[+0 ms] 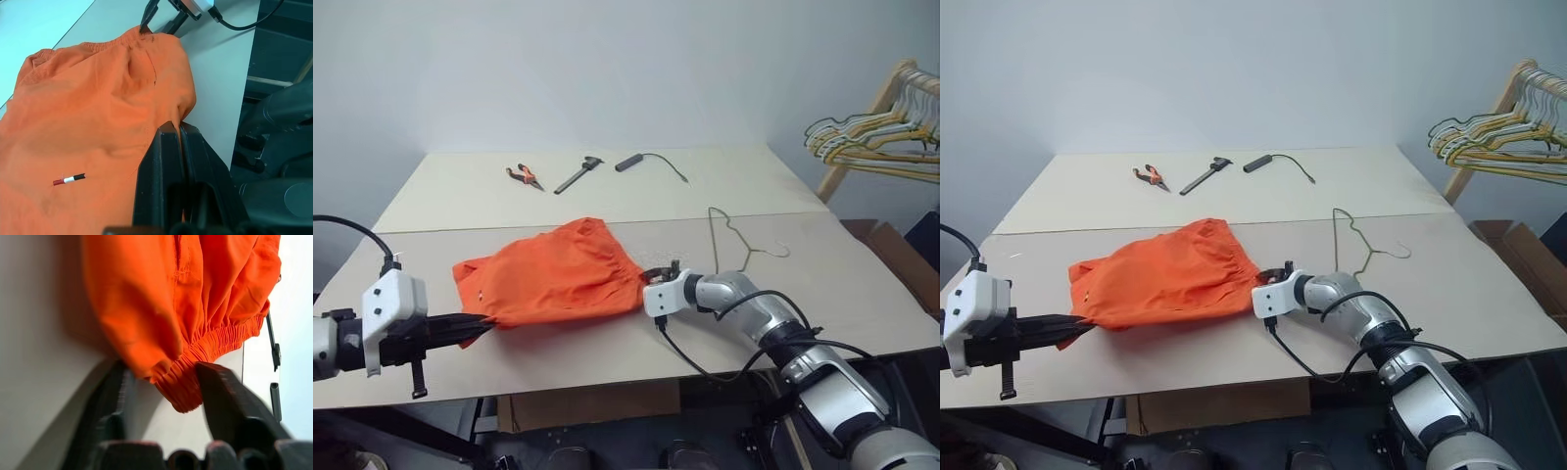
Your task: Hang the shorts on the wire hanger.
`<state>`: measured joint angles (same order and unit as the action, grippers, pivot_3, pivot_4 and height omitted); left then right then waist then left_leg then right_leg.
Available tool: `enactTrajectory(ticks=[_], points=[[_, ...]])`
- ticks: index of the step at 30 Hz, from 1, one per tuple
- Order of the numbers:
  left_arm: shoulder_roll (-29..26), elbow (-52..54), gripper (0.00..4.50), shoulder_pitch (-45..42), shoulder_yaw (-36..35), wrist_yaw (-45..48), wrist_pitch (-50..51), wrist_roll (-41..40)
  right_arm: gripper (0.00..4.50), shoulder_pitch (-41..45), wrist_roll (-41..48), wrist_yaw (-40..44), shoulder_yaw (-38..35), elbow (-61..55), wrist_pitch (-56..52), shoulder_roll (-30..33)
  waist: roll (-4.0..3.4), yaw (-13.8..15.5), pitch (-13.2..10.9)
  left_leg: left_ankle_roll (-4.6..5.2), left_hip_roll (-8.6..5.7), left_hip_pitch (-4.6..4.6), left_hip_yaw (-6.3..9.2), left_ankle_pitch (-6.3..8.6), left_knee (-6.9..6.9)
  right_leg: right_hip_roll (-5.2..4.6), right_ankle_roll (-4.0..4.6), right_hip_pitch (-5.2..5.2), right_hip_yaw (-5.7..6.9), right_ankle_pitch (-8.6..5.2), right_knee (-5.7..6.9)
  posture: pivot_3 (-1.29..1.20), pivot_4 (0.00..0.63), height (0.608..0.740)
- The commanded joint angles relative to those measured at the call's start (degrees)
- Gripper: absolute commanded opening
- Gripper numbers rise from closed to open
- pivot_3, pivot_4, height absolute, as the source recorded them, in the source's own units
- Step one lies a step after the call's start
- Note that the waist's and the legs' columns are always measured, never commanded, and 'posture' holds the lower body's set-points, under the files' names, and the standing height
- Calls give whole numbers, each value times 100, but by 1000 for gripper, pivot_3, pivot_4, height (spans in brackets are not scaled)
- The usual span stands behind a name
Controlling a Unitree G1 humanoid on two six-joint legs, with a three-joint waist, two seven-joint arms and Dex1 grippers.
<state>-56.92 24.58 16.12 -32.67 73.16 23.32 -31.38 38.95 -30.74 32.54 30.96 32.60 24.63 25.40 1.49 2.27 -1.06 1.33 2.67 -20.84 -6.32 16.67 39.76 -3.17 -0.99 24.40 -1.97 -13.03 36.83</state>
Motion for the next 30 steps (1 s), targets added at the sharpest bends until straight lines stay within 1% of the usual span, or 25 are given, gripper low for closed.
enactTrajectory(ticks=[1,3,4,8,11,15,18,20,22,24,26,27,28,29,30], points=[[-83,-33,0,-119,15,-28,-101,45,768,153,21,7,-95,-69,61,-10,0,-12,0,0,1,0,0,0,0,1,0,0,-1,0,0,170,0,740],[-55,-131,0,-166,136,-47,-179,125,91,143,40,41,-121,-129,50,32,0,-10,0,0,2,0,0,0,0,1,1,0,-1,-1,0,167,0,740],[-42,-181,0,-193,200,-61,-221,171,38,130,71,84,-143,-181,34,58,0,-9,0,0,2,0,-1,0,-1,1,1,0,-1,-1,0,165,0,740],[-21,-433,0,-279,475,-189,-473,497,38,-66,220,501,-242,-741,-29,359,-1,11,-1,0,1,-2,0,0,-1,0,0,1,-1,-1,-1,163,0,740],[-113,-697,0,-236,671,-268,-786,948,38,-516,679,1399,-442,-2022,-459,918,-1,54,-1,1,0,-3,1,1,-1,-1,-5,0,0,-4,-4,161,0,740],[-162,-877,0,-171,735,-186,-980,1133,38,-1190,1558,2641,-735,-3773,-1306,1745,0,67,-2,7,0,-15,3,8,0,-3,-13,5,2,-10,-9,149,0,740],[-185,-964,0,-177,864,-123,-1074,1210,38,-1536,2132,3211,-880,-4626,-1765,2149,2,46,-3,8,2,-10,4,9,0,-3,-13,3,3,-11,-9,137,0,740],[-176,-982,0,-249,1006,-94,-1132,1206,38,-1624,2429,3436,-947,-4945,-2071,2240,5,19,-4,8,7,1,2,10,0,-2,-9,-3,4,-20,-7,130,0,740],[-110,-1061,0,-628,1341,-219,-1120,1264,38,-1399,2520,3355,-1005,-4884,-2617,1996,9,15,-6,8,9,10,2,10,0,-1,-11,-9,4,-46,-4,123,0,740],[15,-1261,0,-1219,1736,-603,-1095,1535,38,-1019,2492,3204,-1067,-4599,-2999,1714,9,18,-6,7,10,31,-2,9,2,0,-6,-20,3,-52,6,122,0,740],[267,-1684,0,-2247,2204,-1266,-848,1980,38,-349,2566,2949,-1219,-4053,-3715,1216,14,29,-11,7,6,49,-6,9,3,0,-8,-30,-2,-53,17,118,0,740],[439,-1971,0,-2911,2399,-1599,-708,2157,38,101,2531,2651,-1315,-3607,-3954,890,17,41,-11,5,6,50,-7,8,3,2,-7,-31,-3,-50,20,114,0,740],[665,-2377,0,-3662,2555,-2027,-704,2389,38,612,2271,2067,-1363,-3012,-3863,575,18,55,-11,0,6,46,-7,4,3,7,-21,-27,-3,-24,22,115,0,740],[846,-2761,0,-4273,2662,-2379,-686,2578,38,1042,2072,1560,-1413,-2500,-3830,316,19,71,-13,-3,5,46,-7,2,2,9,3,-28,-2,-4,25,116,0,740],[1016,-3151,0,-4852,2742,-2770,-695,2798,38,1493,1930,1011,-1517,-1970,-3929,50,25,85,-11,-9,4,39,-5,-2,2,12,5,-21,0,-1,25,118,0,740]])
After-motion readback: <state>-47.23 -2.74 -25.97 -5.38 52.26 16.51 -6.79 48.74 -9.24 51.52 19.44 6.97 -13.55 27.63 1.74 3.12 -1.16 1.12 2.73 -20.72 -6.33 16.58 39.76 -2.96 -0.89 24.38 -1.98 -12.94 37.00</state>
